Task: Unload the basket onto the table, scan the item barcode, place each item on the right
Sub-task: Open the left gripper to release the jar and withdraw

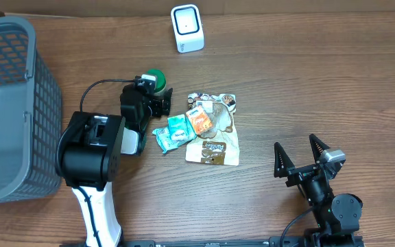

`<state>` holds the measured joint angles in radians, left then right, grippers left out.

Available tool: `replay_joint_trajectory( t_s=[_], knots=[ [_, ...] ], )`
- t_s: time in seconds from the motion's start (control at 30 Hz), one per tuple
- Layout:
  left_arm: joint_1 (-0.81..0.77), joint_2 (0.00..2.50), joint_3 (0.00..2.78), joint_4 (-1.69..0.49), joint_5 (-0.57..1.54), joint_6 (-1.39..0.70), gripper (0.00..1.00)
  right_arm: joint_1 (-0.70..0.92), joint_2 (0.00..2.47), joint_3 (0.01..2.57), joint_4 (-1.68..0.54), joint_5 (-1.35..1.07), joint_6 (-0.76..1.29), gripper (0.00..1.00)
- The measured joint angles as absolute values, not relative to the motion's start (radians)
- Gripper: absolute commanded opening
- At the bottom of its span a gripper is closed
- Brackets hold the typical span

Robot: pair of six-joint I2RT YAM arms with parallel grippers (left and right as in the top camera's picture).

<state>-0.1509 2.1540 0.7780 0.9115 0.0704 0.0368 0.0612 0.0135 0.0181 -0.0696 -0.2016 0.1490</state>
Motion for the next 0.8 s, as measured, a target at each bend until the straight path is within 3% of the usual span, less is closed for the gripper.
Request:
replay_joint_trajectory(
  t_s=[0.33,0.8],
  knots=[
    [-0.151,1.942,0.722,0.618,0.065,0.056,1.0,0.061,0.014,0.018,-0.07,-0.202,0.15,1.0],
    [-0.151,1.356,0.715,0.292,0.057,0.012,1.0,0.061,0.014,0.018,-0.07,-0.202,0.149,1.0]
  ],
)
